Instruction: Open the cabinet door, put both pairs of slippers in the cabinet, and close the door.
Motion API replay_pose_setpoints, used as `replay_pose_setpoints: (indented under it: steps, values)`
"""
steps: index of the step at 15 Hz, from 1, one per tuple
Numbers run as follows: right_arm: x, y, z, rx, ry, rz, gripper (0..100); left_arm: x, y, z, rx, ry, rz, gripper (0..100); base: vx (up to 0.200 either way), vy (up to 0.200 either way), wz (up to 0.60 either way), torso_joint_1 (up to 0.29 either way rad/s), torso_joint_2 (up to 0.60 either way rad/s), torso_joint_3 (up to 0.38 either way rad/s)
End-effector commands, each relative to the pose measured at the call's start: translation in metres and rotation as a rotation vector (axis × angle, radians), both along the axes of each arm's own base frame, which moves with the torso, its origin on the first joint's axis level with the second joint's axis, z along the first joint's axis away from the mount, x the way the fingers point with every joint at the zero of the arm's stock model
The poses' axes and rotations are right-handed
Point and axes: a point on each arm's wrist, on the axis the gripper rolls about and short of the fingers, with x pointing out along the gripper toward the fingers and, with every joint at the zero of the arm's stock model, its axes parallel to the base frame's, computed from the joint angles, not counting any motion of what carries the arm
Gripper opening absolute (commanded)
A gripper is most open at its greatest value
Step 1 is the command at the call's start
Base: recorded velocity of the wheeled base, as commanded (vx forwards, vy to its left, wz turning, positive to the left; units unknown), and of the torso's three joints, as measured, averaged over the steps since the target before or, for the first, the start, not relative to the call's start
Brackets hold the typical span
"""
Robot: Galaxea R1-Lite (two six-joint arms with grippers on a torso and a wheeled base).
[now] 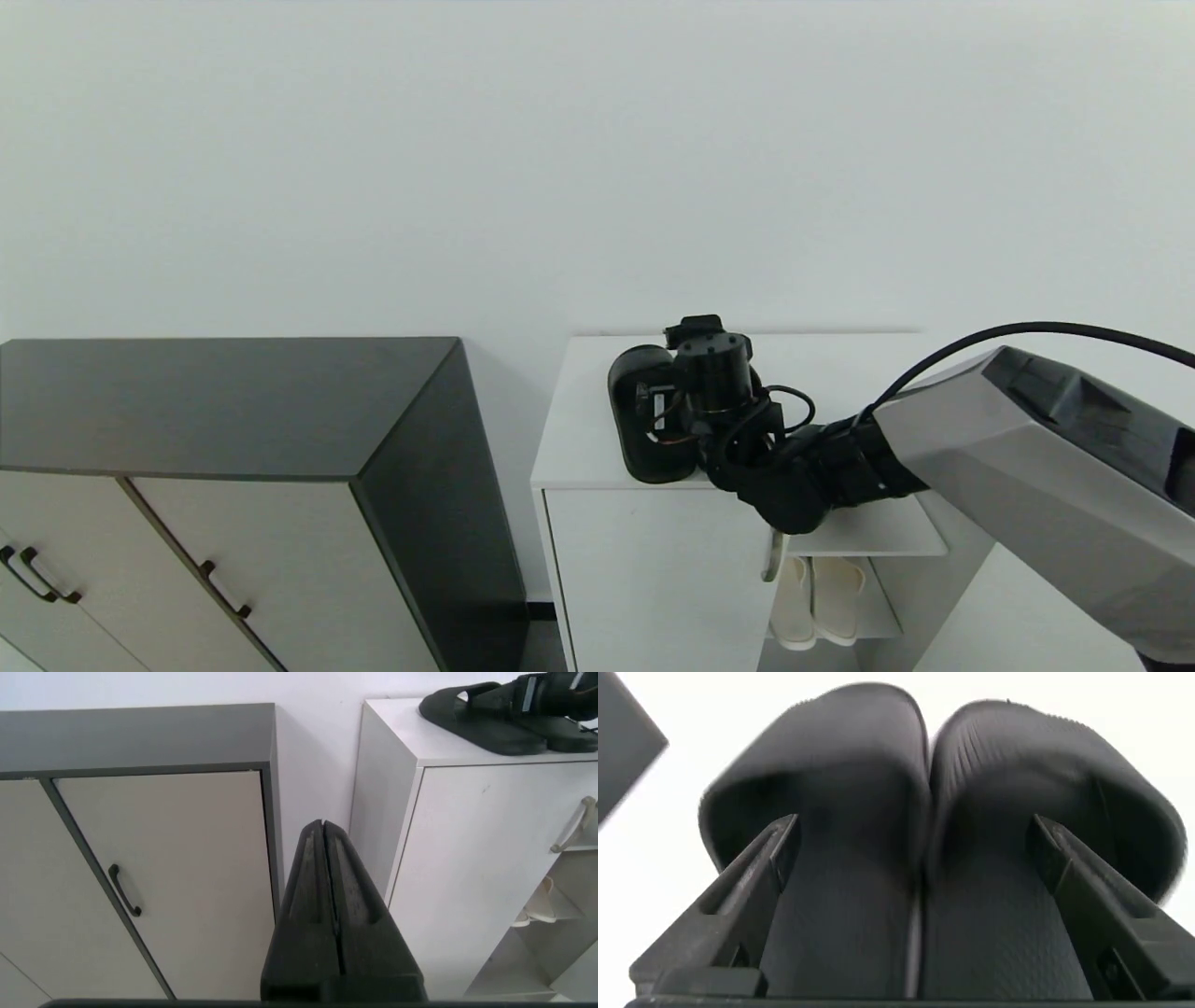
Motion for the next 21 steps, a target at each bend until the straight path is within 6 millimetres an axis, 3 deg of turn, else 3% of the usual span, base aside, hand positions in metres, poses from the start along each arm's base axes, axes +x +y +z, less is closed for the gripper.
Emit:
replay_pose_setpoints:
  steps: [1,2,3,7,11,13,15,21]
  values:
    - [0.013,0.002,-0.012,-0.002,0.003,-0.014,100,0.000,0.000,0.000,0.000,0.001,0.000,0,0.000,0.000,0.00,0.000,0.00,0.000]
    - [0.014,0.003,-0.013,-0.001,0.002,-0.015,100,0.000,0.000,0.000,0.000,0.001,0.000,0,0.000,0.000,0.00,0.000,0.00,0.000]
    - [0.019,0.003,-0.015,-0.008,0.010,-0.021,0,0.000,0.000,0.000,0.000,0.001,0.000,0,0.000,0.000,0.00,0.000,0.00,0.000]
    - [0.023,0.006,-0.013,-0.002,0.004,-0.022,0,0.000,0.000,0.000,0.000,0.001,0.000,0,0.000,0.000,0.00,0.000,0.00,0.000]
    - [0.018,0.003,0.006,0.021,-0.025,-0.026,0,0.000,0.000,0.000,0.000,0.001,0.000,0,0.000,0.000,0.00,0.000,0.00,0.000]
    - [-0.004,-0.007,0.025,0.019,-0.021,-0.014,0,0.000,0.000,0.000,0.000,0.001,0.000,0,0.000,0.000,0.00,0.000,0.00,0.000]
    - [-0.042,-0.023,0.038,0.016,-0.013,0.021,0,0.000,0.000,0.000,0.000,0.001,0.000,0,0.000,0.000,0.00,0.000,0.00,0.000]
    - [-0.136,-0.071,0.038,0.011,0.011,0.142,0,0.000,0.000,0.000,0.000,0.001,0.000,0,0.000,0.000,0.00,0.000,0.00,0.000]
